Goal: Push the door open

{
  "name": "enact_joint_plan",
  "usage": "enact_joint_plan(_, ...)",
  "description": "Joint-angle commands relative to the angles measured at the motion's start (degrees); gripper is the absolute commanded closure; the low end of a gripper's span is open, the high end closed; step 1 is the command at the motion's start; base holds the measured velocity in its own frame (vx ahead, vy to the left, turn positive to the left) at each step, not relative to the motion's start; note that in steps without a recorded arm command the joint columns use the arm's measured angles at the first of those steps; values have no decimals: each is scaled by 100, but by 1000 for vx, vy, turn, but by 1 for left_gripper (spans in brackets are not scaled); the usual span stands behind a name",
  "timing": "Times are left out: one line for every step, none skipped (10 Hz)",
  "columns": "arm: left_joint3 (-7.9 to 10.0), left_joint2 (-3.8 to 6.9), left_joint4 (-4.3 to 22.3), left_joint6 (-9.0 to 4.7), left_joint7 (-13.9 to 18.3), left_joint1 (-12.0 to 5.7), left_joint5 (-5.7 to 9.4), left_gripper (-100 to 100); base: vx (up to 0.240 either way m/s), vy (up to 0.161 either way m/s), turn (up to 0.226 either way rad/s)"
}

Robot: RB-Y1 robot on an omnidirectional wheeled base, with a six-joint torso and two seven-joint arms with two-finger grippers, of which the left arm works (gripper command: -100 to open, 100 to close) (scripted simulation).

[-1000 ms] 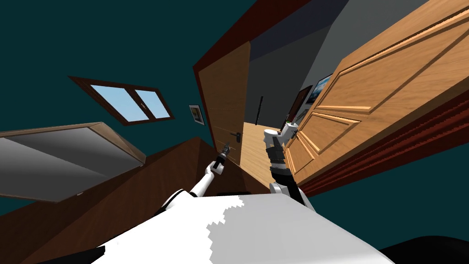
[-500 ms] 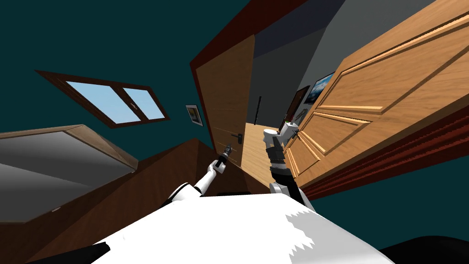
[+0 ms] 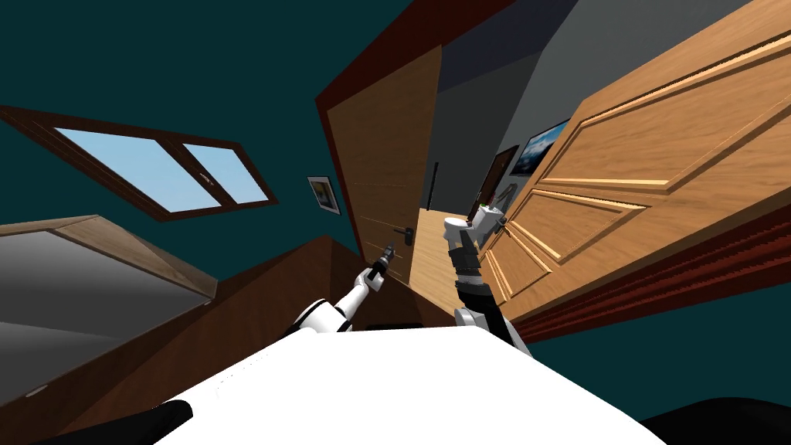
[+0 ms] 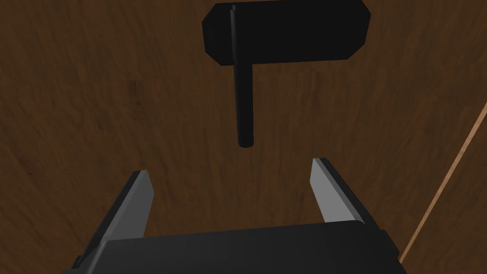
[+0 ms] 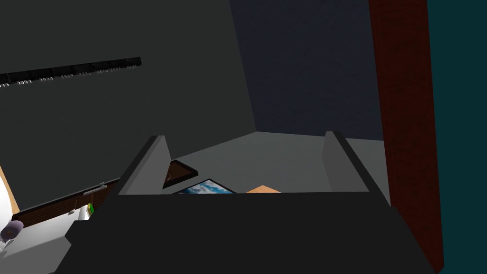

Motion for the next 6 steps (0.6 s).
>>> enact_joint_plan(-45,-41,161,6,56,-106,-15,-100,92,126,-48)
enact_joint_plan(-64,-76,257,4,75,-167,-23,-100,73,103,-46)
enact_joint_plan(-73,-94,305,3,84,-198,-26,-100,55,68,-35)
enact_joint_plan(-82,-112,353,1,94,-229,-30,-100,40,43,-23)
enact_joint_plan(-91,-130,402,0,103,-260,-34,-100,41,36,-25)
enact_joint_plan(-111,-177,502,-2,123,-325,-41,-100,40,49,-40)
